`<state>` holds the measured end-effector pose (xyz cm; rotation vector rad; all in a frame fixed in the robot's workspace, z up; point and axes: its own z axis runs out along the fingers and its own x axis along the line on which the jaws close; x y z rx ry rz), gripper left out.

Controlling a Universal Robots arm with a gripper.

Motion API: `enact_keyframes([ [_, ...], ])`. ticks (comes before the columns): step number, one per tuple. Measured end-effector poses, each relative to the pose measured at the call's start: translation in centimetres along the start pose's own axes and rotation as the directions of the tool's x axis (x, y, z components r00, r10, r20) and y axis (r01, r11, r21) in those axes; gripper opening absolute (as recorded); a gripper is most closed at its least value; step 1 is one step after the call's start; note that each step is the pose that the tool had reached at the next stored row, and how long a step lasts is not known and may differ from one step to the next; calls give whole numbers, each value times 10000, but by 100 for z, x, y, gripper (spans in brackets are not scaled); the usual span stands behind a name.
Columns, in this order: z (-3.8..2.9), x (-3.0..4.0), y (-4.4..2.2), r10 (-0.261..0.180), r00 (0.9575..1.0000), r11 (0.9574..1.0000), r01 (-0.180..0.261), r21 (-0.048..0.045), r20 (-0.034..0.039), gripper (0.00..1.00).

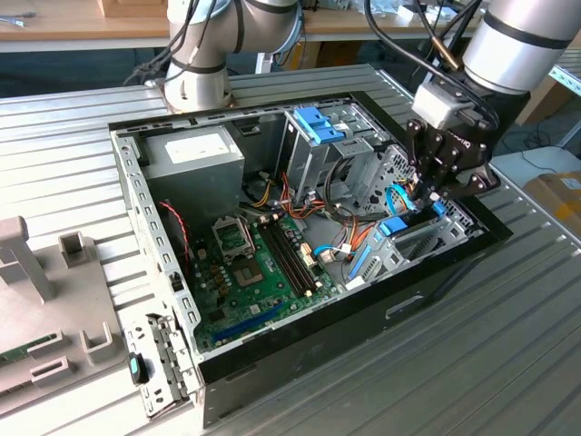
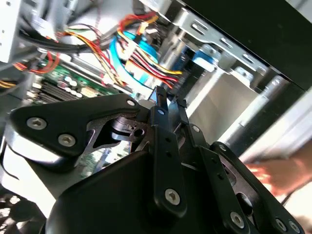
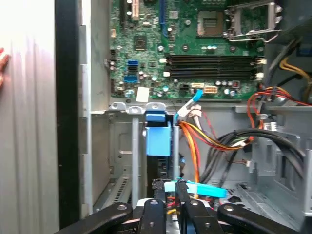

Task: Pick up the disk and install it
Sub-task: 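Insert the second disk wire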

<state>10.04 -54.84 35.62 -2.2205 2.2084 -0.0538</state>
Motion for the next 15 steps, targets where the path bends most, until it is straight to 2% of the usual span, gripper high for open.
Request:
enact_keyframes([
  [3, 20, 11, 1, 2, 10000, 10000, -2, 0, 67, 24],
  [4, 43, 23, 2, 4, 9999, 10000, -4, -1, 120, 24],
  [5, 63, 34, 2, 7, 9997, 10000, -7, -5, 236, 24],
  [6, 70, 39, 2, 10, 9995, 10000, -9, -7, 312, 24],
  [9, 78, 44, 2, 14, 9990, 10000, -14, -10, 440, 24],
  [15, 92, 46, 3, 14, 9990, 10000, -14, -11, 457, 24],
])
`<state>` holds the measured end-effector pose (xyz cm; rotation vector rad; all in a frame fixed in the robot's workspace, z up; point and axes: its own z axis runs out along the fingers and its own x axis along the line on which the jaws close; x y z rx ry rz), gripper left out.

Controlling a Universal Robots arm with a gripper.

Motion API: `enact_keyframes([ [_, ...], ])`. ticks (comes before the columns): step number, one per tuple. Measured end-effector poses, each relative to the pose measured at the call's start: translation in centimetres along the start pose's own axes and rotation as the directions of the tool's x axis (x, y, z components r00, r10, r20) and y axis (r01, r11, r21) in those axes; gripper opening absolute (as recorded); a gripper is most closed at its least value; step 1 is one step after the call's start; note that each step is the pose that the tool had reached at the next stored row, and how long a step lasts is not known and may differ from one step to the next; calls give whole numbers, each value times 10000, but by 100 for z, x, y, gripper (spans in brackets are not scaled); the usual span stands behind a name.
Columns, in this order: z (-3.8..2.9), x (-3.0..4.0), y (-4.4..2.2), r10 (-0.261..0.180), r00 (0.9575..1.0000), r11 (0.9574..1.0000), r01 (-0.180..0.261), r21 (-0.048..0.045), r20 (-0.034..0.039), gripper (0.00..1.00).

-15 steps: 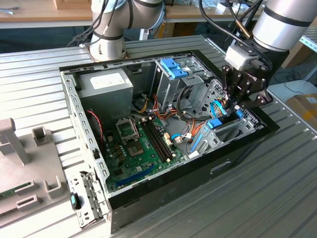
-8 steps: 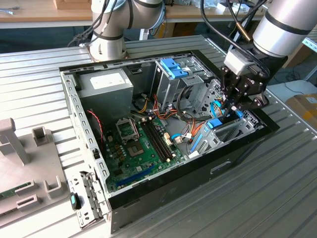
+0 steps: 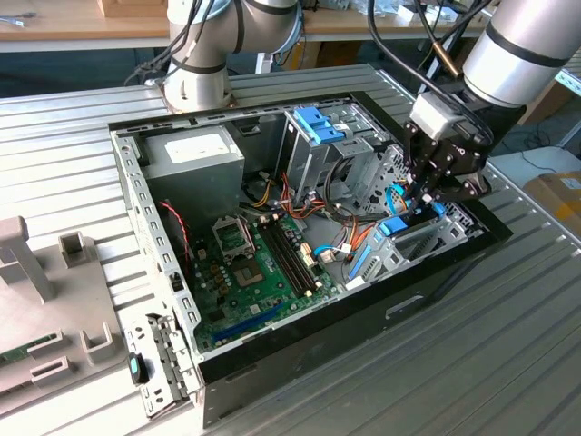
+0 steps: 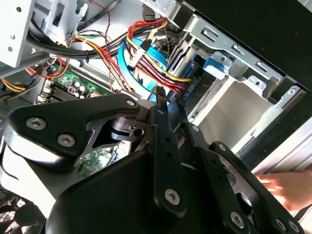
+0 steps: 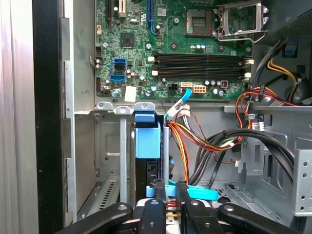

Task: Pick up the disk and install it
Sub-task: 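Insert the second disk wire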

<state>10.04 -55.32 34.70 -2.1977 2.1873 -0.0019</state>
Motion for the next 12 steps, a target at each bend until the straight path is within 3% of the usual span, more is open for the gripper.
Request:
enact_keyframes([
  [3, 3, 0, 0, 0, 10000, 10000, 0, 0, 3, 24],
  [7, -54, -1, -2, 0, 10000, 10000, 0, 0, 4, 24],
  [10, -56, 58, -1, 0, 10000, 10000, 0, 0, 3, 24],
  [11, -53, 67, -1, 2, 10000, 10000, -2, 0, 62, 24],
  [12, -52, 74, -1, 10, 9994, 10000, -10, 2, 333, 24],
])
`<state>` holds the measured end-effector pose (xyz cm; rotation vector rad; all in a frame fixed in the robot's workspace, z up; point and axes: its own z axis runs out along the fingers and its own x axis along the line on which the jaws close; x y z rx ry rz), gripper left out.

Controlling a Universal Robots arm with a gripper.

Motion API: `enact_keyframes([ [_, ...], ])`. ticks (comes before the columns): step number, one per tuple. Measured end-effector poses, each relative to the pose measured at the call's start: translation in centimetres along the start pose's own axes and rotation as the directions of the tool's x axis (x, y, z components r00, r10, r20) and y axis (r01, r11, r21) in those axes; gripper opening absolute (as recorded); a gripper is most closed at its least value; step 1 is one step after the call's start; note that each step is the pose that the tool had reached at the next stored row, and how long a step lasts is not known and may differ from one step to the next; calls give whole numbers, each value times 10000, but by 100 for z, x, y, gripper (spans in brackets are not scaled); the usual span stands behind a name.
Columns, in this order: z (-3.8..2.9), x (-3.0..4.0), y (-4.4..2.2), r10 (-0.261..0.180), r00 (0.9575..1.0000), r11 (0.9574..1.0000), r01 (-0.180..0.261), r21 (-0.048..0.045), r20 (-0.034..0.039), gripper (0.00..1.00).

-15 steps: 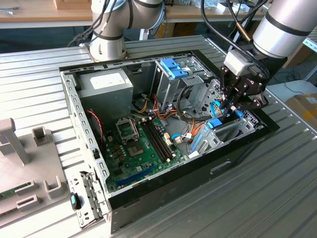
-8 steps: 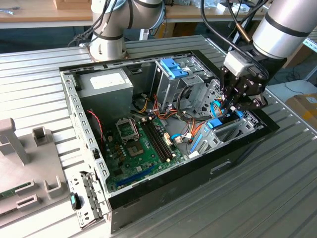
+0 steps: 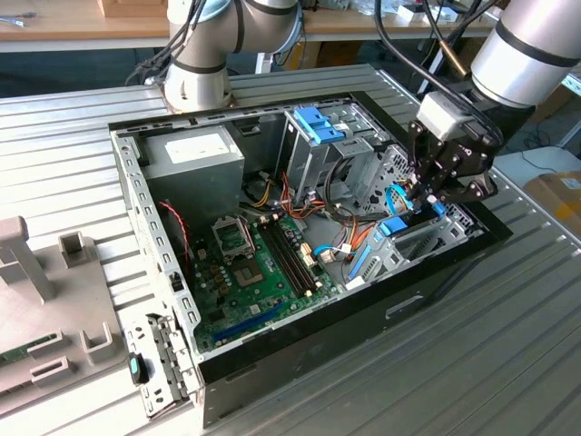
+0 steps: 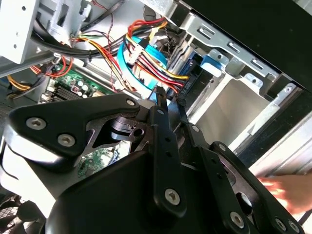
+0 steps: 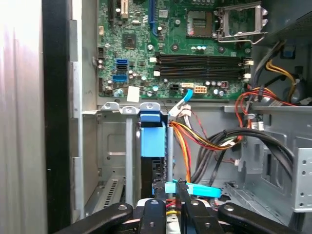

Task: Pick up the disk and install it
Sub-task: 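Insert the second disk wire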

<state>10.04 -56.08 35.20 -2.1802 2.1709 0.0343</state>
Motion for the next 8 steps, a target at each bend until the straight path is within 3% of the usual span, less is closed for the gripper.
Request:
enact_keyframes([
  [1, 4, 11, 0, 3, 10000, 10000, -3, 0, 86, 24],
  [2, 4, 17, 0, 3, 10000, 10000, -3, -1, 84, 24],
  [4, 10, 21, 0, 0, 10000, 10000, 0, -1, 8, 24],
  [8, 62, 32, 2, 0, 10000, 10000, 0, 0, 6, 24],
])
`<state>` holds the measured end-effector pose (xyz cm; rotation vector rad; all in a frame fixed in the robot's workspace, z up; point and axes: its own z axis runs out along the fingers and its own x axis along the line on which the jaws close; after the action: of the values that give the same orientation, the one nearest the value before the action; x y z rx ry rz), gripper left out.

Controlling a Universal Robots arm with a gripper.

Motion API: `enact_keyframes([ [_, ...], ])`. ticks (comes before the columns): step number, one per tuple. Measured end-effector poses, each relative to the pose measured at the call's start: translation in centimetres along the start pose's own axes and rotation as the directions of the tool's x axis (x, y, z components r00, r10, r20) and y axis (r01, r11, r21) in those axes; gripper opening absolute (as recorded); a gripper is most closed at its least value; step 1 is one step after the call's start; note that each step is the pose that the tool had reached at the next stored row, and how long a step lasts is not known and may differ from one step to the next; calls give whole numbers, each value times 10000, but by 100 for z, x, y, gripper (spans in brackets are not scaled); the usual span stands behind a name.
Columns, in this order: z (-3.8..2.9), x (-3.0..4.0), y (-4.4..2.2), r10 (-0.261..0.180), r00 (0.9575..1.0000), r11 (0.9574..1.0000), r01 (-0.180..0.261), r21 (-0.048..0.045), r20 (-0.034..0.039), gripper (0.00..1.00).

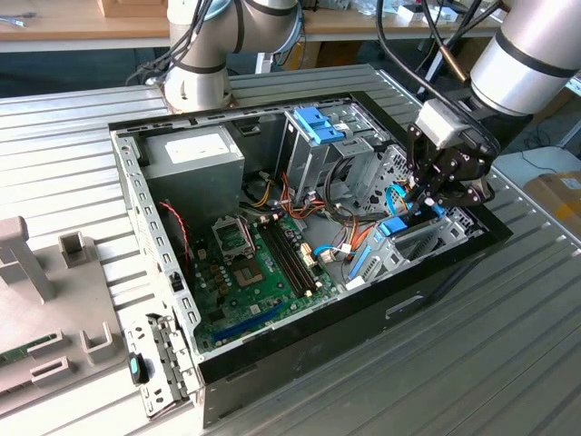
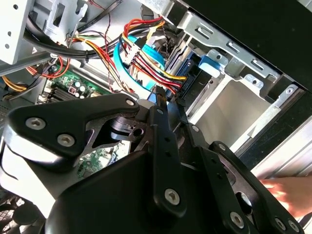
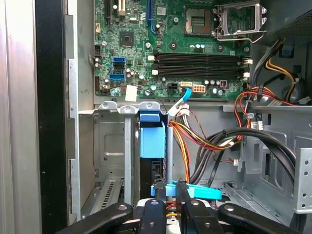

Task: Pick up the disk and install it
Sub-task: 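Insert the second disk wire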

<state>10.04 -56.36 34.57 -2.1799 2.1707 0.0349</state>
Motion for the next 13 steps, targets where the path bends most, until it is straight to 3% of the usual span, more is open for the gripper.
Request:
enact_keyframes([
  [9, -15, -1, 0, 1, 10000, 10000, -1, 1, 12, 24],
  [10, -118, -8, -4, 0, 10000, 10000, 0, 0, 2, 24],
  [13, -275, -17, -8, -2, 10000, 10000, 2, 21, 2, 24],
])
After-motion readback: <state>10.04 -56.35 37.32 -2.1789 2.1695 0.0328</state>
